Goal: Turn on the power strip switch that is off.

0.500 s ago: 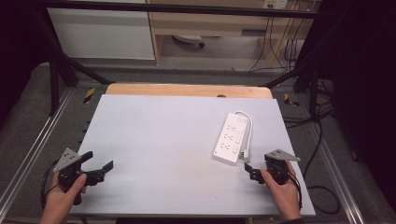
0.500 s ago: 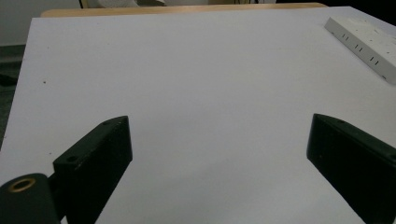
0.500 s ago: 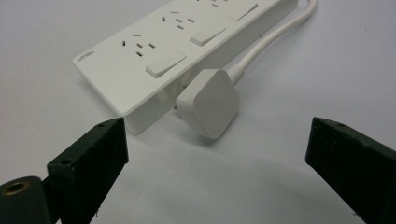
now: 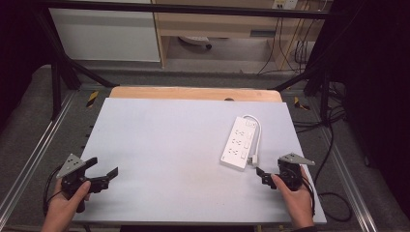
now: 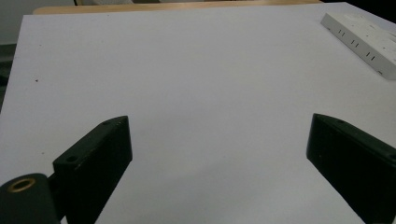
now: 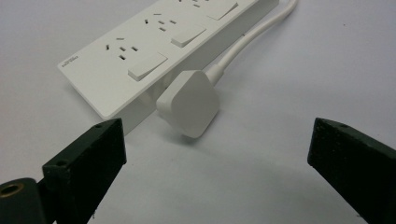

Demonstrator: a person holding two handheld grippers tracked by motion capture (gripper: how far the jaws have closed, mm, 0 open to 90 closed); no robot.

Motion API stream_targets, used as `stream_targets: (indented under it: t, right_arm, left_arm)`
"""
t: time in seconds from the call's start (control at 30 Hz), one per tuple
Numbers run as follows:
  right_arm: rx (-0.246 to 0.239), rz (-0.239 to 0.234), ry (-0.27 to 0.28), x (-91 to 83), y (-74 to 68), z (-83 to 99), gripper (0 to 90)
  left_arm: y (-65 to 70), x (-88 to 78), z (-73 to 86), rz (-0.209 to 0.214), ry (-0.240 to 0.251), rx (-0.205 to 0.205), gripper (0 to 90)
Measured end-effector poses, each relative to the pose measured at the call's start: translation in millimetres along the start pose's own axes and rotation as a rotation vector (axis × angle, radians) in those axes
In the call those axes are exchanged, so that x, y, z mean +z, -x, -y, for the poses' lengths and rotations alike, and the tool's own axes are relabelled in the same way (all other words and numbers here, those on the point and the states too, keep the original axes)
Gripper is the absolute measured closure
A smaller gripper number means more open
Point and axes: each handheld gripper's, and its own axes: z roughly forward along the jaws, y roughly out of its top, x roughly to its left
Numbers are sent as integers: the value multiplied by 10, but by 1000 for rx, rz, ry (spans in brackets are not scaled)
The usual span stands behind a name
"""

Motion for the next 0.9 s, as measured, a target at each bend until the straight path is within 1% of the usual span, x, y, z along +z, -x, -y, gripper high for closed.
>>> stream_targets:
  t: [0.13, 0.2, 0.3, 0.37, 0.4, 0.5, 0.53, 0.57, 0.63, 0.67, 0.8, 0.83, 0.9]
  right_arm:
    - [2, -10, 1, 0, 44, -5, 48]
    - [-5, -15, -1, 12, 71, -13, 48]
    - [8, -26, -11, 59, 98, -23, 47]
    - [2, -33, -10, 76, 101, -36, 47]
    - [3, -33, -8, 81, 99, -40, 45]
    - [4, -43, -16, 90, 80, -46, 43]
    - [-15, -40, -10, 84, 66, -48, 43]
    - [-20, -43, -4, 76, 61, -51, 43]
    - [-19, -44, 1, 65, 56, -55, 43]
    - [-20, -45, 17, 46, 56, -61, 43]
    - [3, -22, 37, 18, 50, -72, 60]
    - [4, -23, 44, 12, 47, -80, 63]
    - [3, -27, 50, 5, 38, -91, 67]
  left_arm:
    - [4, 4, 4, 6, -6, 8, 69]
    - [5, 7, 4, 5, -7, 10, 70]
    - [7, 8, 4, 1, -6, 17, 70]
    - [15, 10, 4, 2, -3, 18, 70]
    - [25, 15, 3, 5, -8, 27, 70]
    - [34, 23, 1, 12, -13, 33, 70]
    - [36, 24, 1, 13, -13, 34, 69]
    - [34, 23, 2, 15, -12, 34, 69]
    - [27, 19, 3, 13, -13, 34, 69]
    - [23, 16, 4, 12, -13, 33, 70]
    - [9, 3, -10, 11, -1, 37, 70]
    - [6, 8, -3, 12, -2, 27, 70]
    - [4, 12, 1, 11, -5, 27, 70]
